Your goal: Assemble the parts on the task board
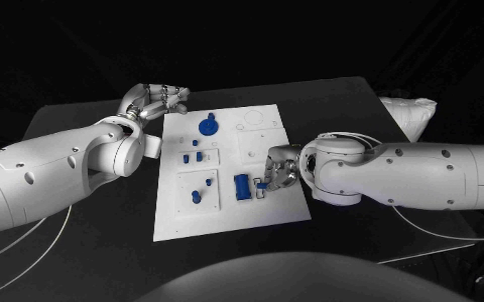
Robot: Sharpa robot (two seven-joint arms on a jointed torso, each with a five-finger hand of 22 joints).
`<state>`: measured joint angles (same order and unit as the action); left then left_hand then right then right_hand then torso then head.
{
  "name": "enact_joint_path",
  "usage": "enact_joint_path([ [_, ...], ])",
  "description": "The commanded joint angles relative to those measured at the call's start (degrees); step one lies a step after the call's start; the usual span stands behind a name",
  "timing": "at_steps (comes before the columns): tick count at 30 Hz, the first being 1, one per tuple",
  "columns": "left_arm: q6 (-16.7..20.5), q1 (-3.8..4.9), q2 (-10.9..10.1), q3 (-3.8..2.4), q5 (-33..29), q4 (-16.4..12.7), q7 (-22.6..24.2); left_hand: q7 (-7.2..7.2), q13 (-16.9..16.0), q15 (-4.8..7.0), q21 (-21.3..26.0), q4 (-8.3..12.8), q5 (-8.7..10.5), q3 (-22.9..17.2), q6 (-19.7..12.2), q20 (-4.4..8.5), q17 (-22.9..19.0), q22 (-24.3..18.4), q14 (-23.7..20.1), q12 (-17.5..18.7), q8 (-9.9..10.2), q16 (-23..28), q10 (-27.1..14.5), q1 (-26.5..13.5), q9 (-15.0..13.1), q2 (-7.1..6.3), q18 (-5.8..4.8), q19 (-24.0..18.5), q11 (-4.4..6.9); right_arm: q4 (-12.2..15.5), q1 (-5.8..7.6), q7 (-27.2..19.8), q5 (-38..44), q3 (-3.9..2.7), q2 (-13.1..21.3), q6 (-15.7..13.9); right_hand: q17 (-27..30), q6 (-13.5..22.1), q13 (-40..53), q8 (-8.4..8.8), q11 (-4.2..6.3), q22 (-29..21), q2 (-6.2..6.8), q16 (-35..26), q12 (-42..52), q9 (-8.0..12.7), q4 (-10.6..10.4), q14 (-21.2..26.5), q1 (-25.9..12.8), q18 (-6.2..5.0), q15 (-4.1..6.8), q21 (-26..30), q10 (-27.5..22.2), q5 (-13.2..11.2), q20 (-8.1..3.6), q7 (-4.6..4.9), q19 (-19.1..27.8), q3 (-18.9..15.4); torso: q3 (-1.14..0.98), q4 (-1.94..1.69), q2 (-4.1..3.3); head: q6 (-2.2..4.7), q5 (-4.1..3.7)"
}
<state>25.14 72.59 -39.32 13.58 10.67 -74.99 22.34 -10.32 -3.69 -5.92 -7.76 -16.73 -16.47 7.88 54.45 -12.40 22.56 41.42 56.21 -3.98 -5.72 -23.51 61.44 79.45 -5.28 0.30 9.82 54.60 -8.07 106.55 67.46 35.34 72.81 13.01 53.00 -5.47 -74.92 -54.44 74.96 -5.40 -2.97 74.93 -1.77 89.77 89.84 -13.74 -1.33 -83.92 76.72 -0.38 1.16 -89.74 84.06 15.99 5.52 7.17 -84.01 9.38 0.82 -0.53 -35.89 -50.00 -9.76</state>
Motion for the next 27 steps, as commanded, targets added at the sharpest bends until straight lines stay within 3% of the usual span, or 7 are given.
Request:
enact_joint_path([
  [1, -0.9, 0.03, 0.1, -0.05, 0.2, -0.1, 0.5, -0.17, -0.1, 0.12, 0.3, 0.0, -0.31, 0.3, -0.4, 0.05, -0.1, -0.1, -0.4, -0.3, -0.3, -0.3, -0.3, 0.0, -0.1, 0.31, 0.64, 0.5, 0.13, -0.4, -0.58, 1.8, -0.5, 0.52, -0.1, 3.1, -15.1, 0.7, 15.0, 0.37, -0.45, 15.1, 0.67, 0.2, 0.2, 0.6, 0.5, -6.1, 0.0, 0.38, -0.14, -0.3, 5.9, -0.2, -0.28, 0.09, -6.0, 0.1, 0.00, -0.03, 0.02, 0.00, 0.03],
  [13, -0.9, 0.04, 0.1, -0.05, 0.2, -0.3, 0.5, -0.17, -0.1, 0.12, 0.3, 0.0, -0.31, 0.3, -0.4, 0.05, -0.1, -0.1, -0.4, -0.3, -0.3, -0.3, -0.3, 0.0, -0.1, 0.31, 0.64, 0.5, 0.13, -0.5, -0.59, 2.6, -0.4, 0.52, -0.5, 3.6, -15.1, 1.2, 15.0, -0.26, -0.62, 15.1, 1.01, 0.2, 0.2, 0.5, 1.6, -6.1, 0.7, 0.38, -0.37, -0.3, 5.9, -0.7, -0.03, 0.19, -6.0, 0.7, 0.00, 0.01, 0.01, 0.00, -0.01],
  [27, -0.9, 0.04, 0.0, -0.05, 0.2, -0.3, 0.4, -0.17, -0.1, 0.12, 0.3, 0.0, -0.31, 0.3, -0.4, 0.05, -0.1, -0.1, -0.4, -0.3, -0.3, -0.3, -0.3, 0.0, -0.1, 0.31, 0.64, 0.5, 0.13, -0.8, -0.70, 3.0, 0.7, 0.53, -0.7, 4.7, -15.1, 1.2, 15.0, -3.14, -0.46, 15.1, 1.11, 0.2, 0.2, -0.7, 3.6, -6.1, 1.8, 0.38, -0.37, -0.3, 5.9, -2.7, 0.10, -0.06, -6.0, 1.3, -0.03, -0.01, -0.06, 0.00, 0.03],
])
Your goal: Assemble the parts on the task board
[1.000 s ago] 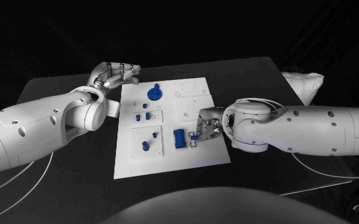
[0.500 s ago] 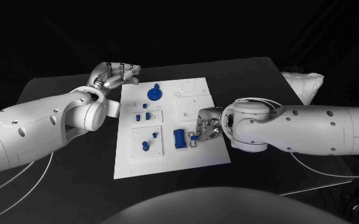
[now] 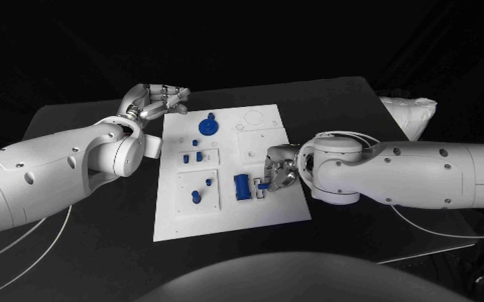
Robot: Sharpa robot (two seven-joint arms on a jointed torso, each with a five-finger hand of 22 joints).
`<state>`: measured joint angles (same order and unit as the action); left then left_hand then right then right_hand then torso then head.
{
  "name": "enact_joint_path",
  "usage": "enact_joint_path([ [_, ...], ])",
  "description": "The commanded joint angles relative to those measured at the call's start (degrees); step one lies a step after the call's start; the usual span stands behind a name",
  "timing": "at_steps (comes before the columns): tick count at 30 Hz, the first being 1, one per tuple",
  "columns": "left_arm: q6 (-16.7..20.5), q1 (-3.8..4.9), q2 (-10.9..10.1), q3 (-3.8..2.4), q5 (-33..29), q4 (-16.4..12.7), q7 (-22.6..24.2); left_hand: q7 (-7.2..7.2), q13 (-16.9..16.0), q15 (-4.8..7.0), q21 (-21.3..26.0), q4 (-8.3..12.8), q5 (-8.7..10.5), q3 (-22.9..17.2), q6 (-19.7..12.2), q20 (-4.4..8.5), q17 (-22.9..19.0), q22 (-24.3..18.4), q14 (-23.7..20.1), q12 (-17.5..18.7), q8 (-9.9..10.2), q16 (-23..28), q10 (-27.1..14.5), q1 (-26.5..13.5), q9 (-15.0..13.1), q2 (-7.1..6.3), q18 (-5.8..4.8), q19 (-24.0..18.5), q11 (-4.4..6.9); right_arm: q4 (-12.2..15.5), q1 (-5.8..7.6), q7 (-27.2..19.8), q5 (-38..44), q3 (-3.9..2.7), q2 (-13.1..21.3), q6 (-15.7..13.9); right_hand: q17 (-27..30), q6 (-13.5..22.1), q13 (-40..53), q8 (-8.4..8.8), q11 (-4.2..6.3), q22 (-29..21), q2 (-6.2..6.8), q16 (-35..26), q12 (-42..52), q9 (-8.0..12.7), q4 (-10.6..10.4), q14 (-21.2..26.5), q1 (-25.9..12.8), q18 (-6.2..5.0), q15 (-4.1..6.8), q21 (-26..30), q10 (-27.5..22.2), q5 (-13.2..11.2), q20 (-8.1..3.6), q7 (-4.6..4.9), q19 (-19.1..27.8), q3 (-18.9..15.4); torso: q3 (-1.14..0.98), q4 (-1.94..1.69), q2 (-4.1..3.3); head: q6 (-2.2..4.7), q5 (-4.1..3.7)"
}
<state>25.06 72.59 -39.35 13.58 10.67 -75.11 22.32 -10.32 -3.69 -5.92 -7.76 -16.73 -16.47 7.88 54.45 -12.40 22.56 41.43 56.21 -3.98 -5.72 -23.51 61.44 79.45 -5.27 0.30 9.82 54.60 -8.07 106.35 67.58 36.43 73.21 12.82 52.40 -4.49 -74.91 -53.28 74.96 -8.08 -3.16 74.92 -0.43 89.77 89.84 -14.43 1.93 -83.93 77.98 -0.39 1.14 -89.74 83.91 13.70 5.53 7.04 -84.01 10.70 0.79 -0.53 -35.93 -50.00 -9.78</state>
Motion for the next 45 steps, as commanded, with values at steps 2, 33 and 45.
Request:
enact_joint_path([
  [2, -0.8, 0.04, 0.1, -0.05, 0.2, -0.2, 0.4, -0.17, -0.1, 0.12, 0.3, 0.0, -0.31, 0.3, -0.4, 0.05, -0.1, -0.1, -0.4, -0.3, -0.3, -0.3, -0.4, 0.0, -0.1, 0.31, 0.63, 0.5, 0.13, -0.7, -0.89, 1.8, 0.3, 0.71, -0.2, 3.7, -15.1, -0.2, 15.0, -1.03, -0.21, 15.1, -0.63, 0.2, 0.2, -0.3, 0.3, -6.1, 0.3, 0.39, -0.32, -0.3, 6.1, -0.6, 0.08, -0.02, -6.0, 0.0, 0.02, -0.01, -0.03, 0.00, 0.05],
  [33, -0.7, 0.04, -0.1, -0.05, 0.3, -0.2, 0.2, -0.17, -0.1, 0.12, 0.3, 0.0, -0.31, 0.3, -0.4, 0.05, -0.1, -0.1, -0.4, -0.3, -0.3, -0.3, -0.4, 0.0, -0.1, 0.31, 0.63, 0.5, 0.13, 1.0, 0.82, -6.5, -23.9, 0.69, 4.2, -6.2, -15.1, -8.7, 15.0, -3.10, 0.77, 15.1, -6.30, 0.2, 0.2, -0.7, -4.9, -6.1, -2.9, 0.39, 0.52, -0.3, 6.1, -2.8, -0.69, -1.07, -6.0, 3.1, 0.03, -0.02, 0.00, 0.00, 0.47],
  [45, -0.7, 0.04, 0.0, -0.05, 0.3, -0.2, 0.1, -0.17, -0.1, 0.12, 0.3, 0.0, -0.31, 0.3, -0.4, 0.05, -0.1, -0.1, -0.4, -0.3, -0.3, -0.3, -0.4, 0.0, -0.1, 0.31, 0.63, 0.5, 0.13, 0.0, 1.18, -4.8, -38.6, 0.70, 4.4, -4.1, -15.1, -8.9, 15.0, -2.71, 0.75, 15.1, -5.72, 0.2, 0.2, -0.5, -5.3, -6.1, -3.3, 0.39, 0.53, -0.3, 6.1, -2.8, -0.72, -1.03, -6.0, 3.0, 0.00, 0.03, 0.01, 0.00, 0.54],
])
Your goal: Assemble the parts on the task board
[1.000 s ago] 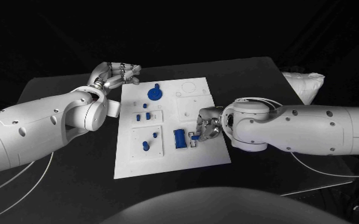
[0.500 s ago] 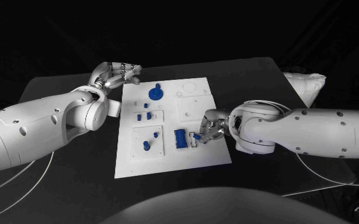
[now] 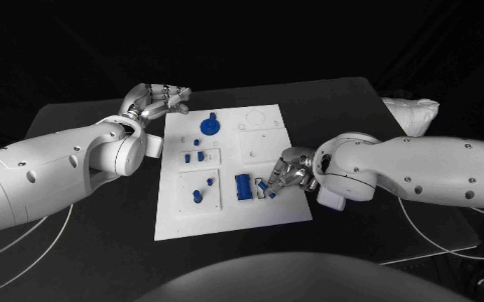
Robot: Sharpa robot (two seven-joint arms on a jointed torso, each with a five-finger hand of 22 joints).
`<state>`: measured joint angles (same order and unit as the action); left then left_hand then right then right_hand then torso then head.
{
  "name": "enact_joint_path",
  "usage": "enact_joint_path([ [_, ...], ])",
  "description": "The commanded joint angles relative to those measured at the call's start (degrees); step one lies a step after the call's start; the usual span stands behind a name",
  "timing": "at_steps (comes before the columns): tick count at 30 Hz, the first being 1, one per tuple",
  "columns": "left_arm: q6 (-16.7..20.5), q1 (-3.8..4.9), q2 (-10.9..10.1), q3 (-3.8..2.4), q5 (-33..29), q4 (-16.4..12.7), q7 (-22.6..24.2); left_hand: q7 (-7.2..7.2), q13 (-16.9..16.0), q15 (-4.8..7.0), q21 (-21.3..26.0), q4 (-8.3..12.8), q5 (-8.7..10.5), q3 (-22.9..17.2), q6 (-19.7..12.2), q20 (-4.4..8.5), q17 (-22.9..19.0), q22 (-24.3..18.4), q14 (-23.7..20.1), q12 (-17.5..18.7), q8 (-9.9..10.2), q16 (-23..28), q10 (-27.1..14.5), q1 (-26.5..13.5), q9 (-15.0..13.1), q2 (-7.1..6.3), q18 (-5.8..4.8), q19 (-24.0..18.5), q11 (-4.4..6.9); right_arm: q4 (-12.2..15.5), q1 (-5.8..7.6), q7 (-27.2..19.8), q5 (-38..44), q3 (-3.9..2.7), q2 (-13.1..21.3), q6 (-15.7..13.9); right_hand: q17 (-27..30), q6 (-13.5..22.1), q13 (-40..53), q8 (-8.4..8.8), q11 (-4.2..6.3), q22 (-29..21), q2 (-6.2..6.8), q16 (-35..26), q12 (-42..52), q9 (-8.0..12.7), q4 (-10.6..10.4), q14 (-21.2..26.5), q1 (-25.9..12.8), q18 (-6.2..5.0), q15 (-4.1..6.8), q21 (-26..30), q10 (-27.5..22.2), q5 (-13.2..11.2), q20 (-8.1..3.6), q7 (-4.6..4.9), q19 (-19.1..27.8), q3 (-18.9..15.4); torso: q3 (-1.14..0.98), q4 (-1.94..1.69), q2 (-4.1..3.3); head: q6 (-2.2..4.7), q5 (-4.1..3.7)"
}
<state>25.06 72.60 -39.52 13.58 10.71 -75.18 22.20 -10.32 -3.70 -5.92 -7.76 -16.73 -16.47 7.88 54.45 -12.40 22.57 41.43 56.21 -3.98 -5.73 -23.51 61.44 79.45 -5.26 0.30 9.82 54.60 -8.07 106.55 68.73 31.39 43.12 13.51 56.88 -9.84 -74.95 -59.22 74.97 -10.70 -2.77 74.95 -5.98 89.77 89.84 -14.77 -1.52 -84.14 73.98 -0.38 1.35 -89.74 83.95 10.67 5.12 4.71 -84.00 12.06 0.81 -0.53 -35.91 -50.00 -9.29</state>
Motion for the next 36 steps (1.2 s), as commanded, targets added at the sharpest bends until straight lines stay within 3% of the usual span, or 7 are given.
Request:
enact_joint_path([
  [1, -0.7, 0.04, 0.1, -0.05, 0.3, -0.1, 0.2, -0.17, -0.1, 0.12, 0.3, 0.0, -0.31, 0.3, -0.4, 0.05, -0.1, -0.1, -0.4, -0.3, -0.3, -0.3, -0.3, 0.0, -0.1, 0.32, 0.63, 0.5, 0.13, -0.3, 0.04, 0.5, -9.4, 0.02, -0.1, 1.4, -15.1, -3.0, 15.0, -0.07, 0.35, 15.1, -0.16, 0.2, 0.2, -0.1, -1.8, -5.9, 0.7, 0.38, 0.33, -0.3, 6.1, 0.3, -0.32, 1.30, -6.0, 1.6, -0.02, 0.03, -0.02, 0.00, 0.04],
  [5, -0.8, 0.04, 0.2, -0.05, 0.3, -0.1, 0.2, -0.17, -0.1, 0.12, 0.3, 0.0, -0.31, 0.3, -0.4, 0.05, -0.1, -0.1, -0.4, -0.3, -0.3, -0.3, -0.3, 0.0, -0.1, 0.32, 0.63, 0.5, 0.13, -1.0, 0.04, 2.1, -12.6, 0.02, -0.6, 1.6, -15.1, -3.0, 15.0, 0.05, 0.35, 15.1, -0.05, 0.2, 0.2, -0.1, -1.9, -5.9, 0.6, 0.38, 0.33, -0.3, 6.1, 0.3, -0.32, 1.31, -6.0, 1.6, -0.01, 0.00, 0.01, 0.00, 0.00],
  [13, -0.8, 0.04, 0.1, -0.05, 0.3, -0.1, 0.2, -0.17, -0.1, 0.12, 0.3, 0.0, -0.31, 0.3, -0.4, 0.05, -0.1, -0.1, -0.4, -0.3, -0.3, -0.3, -0.3, 0.0, -0.1, 0.32, 0.63, 0.5, 0.13, -2.1, -0.07, 4.4, -14.3, 0.03, -1.6, -1.3, -15.1, -2.9, 15.0, 0.32, 0.31, 15.1, 0.21, 0.2, 0.2, 0.1, -2.0, -5.9, 0.5, 0.38, 0.32, -0.3, 6.1, 0.2, -0.33, 1.37, -6.0, 1.5, 0.00, -0.01, -0.01, 0.00, 0.01],
  [36, -0.8, 0.04, 0.2, -0.05, 0.4, 0.0, 0.2, -0.17, -0.1, 0.12, 0.3, 0.0, -0.31, 0.3, -0.4, 0.05, -0.1, -0.1, -0.4, -0.3, -0.3, -0.3, -0.3, 0.0, -0.1, 0.32, 0.63, 0.5, 0.13, -2.6, -0.15, 3.8, -14.3, 0.03, -2.6, -4.9, -15.1, -3.1, 15.0, 0.64, 0.26, 15.1, 0.48, 0.2, 0.2, 0.2, -2.4, -5.9, 0.0, 0.38, 0.30, -0.3, 6.1, -0.1, -0.32, 1.41, -6.0, 1.4, 0.00, -0.02, -0.02, 0.00, -0.11],
])
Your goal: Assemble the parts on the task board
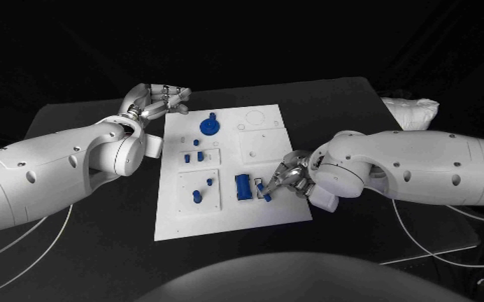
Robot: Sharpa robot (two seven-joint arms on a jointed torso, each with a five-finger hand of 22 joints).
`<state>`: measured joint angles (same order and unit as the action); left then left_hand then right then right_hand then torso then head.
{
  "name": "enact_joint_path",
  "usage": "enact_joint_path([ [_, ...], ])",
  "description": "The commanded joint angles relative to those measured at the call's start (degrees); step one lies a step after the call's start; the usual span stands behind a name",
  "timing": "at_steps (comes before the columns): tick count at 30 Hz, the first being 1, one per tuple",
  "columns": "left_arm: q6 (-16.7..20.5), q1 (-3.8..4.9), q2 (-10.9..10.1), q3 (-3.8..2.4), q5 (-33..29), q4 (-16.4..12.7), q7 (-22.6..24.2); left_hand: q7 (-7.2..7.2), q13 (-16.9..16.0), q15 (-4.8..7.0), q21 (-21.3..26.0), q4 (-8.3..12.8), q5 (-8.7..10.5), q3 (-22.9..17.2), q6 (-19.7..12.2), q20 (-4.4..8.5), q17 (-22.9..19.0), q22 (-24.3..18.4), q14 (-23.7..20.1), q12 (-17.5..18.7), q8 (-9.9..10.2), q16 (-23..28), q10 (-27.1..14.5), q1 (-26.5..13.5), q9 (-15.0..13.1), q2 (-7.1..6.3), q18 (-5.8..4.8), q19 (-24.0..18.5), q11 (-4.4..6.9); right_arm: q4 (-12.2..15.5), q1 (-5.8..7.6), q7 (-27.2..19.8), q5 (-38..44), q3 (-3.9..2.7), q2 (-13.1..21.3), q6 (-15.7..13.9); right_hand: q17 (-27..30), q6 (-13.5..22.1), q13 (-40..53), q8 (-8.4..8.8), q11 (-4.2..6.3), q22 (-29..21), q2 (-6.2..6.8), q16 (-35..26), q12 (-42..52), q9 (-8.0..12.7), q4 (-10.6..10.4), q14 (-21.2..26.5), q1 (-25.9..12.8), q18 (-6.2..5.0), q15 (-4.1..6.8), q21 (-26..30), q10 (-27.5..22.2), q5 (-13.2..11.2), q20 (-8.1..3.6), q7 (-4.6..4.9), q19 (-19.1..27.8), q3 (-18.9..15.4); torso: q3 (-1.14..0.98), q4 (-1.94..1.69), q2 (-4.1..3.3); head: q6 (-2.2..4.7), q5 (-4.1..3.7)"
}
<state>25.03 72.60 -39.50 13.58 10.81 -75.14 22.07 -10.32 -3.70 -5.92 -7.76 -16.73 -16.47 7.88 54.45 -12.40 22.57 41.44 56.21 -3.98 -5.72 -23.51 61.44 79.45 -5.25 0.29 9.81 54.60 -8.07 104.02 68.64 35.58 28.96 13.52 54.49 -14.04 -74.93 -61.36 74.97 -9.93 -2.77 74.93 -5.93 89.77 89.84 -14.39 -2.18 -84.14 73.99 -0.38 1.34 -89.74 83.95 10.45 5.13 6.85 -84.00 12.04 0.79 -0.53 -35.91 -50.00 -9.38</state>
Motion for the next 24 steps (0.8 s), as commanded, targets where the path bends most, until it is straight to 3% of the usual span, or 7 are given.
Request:
enact_joint_path([
  [1, -0.8, 0.04, 0.2, -0.05, 0.3, -0.1, 0.3, -0.17, -0.1, 0.12, 0.3, 0.0, -0.31, 0.3, -0.4, 0.05, -0.1, -0.1, -0.4, -0.3, -0.3, -0.3, -0.4, 0.0, -0.1, 0.32, 0.64, 0.5, 0.13, -0.2, -0.07, -0.4, -0.2, 0.01, -0.3, -0.7, -15.1, -1.0, 15.0, -0.13, 0.26, 15.1, 0.43, 0.2, 0.2, -0.2, -1.8, -5.9, 0.0, 0.38, 0.30, -0.3, 6.1, 0.1, -0.33, -0.73, -6.0, 1.4, 0.02, -0.03, 0.01, 0.00, -0.03],
  [15, -0.8, 0.04, 0.1, -0.05, 0.3, -0.1, 0.3, -0.17, -0.1, 0.12, 0.3, 0.0, -0.31, 0.3, -0.4, 0.05, -0.1, -0.1, -0.4, -0.3, -0.3, -0.3, -0.4, 0.0, -0.1, 0.32, 0.64, 0.5, 0.13, -1.1, -0.09, -0.1, -0.2, 0.01, -1.4, -0.9, -15.1, -0.9, 15.0, 0.08, 0.25, 15.1, 0.68, 0.2, 0.2, -0.1, -1.9, -5.9, -0.1, 0.38, 0.30, -0.3, 6.1, -0.1, -0.32, -0.71, -6.0, 1.3, 0.02, -0.03, -0.03, 0.00, 0.06],
  [24, -0.8, 0.04, 0.2, -0.05, 0.3, -0.1, 0.3, -0.17, -0.1, 0.12, 0.3, 0.0, -0.31, 0.3, -0.4, 0.05, -0.1, -0.1, -0.4, -0.3, -0.3, -0.3, -0.4, 0.0, -0.1, 0.32, 0.64, 0.5, 0.13, -1.1, -0.10, 0.2, -0.2, 0.01, -1.6, -0.9, -15.1, -0.9, 15.0, 0.71, 0.11, 15.1, 1.53, 0.2, 0.2, 0.2, -2.4, -5.9, -0.9, 0.38, 0.21, -0.3, 6.1, -0.3, -0.27, -0.54, -6.0, 0.7, 0.00, -0.01, 0.02, 0.00, 0.04],
])
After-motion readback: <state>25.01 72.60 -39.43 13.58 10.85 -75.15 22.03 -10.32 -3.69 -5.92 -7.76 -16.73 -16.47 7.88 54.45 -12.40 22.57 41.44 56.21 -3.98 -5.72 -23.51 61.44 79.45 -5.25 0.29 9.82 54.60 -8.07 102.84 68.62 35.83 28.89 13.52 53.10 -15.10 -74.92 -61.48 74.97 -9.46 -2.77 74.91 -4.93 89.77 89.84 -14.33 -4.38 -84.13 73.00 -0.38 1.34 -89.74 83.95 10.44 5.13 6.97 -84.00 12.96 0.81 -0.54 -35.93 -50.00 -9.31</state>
